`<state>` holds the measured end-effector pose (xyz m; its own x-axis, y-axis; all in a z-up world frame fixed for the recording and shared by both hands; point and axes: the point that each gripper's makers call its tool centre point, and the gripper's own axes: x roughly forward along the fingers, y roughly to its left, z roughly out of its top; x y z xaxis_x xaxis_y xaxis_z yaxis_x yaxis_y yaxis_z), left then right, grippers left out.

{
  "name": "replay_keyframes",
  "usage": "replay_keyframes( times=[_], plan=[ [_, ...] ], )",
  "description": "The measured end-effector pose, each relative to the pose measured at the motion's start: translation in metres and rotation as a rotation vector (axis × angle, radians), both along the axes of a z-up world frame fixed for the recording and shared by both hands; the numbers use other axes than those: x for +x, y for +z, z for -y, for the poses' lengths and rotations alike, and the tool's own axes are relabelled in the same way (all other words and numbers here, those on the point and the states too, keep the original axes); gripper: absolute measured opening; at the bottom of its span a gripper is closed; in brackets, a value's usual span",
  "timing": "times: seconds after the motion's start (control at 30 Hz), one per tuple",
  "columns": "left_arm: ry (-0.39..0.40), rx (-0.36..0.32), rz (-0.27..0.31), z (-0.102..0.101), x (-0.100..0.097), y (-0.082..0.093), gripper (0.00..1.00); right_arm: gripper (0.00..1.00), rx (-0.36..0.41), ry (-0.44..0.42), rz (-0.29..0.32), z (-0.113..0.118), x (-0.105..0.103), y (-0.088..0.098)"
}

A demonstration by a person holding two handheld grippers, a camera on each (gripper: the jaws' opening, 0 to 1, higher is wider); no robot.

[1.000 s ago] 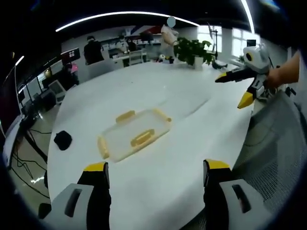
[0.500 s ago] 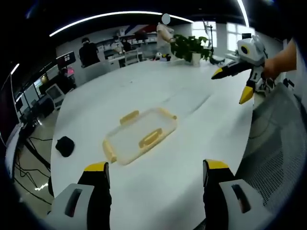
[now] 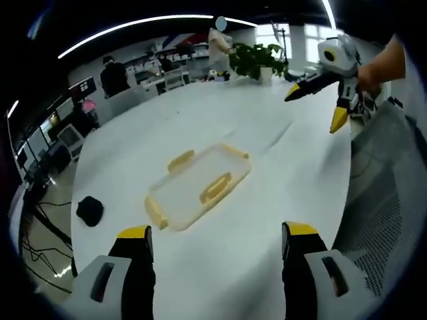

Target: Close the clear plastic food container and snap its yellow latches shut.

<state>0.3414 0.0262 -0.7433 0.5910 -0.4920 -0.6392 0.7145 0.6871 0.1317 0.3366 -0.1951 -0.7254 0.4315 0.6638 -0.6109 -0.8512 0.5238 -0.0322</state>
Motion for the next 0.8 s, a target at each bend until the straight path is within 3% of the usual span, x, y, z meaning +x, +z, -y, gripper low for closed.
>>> replay_keyframes(
  times=[0.8],
  plan=[
    [-0.052,0.015,-0.005,-0.023,0.033,-0.004,0.76,0.79,-0.057,0.104,0.03,-0.026,0.039,0.005]
  ],
)
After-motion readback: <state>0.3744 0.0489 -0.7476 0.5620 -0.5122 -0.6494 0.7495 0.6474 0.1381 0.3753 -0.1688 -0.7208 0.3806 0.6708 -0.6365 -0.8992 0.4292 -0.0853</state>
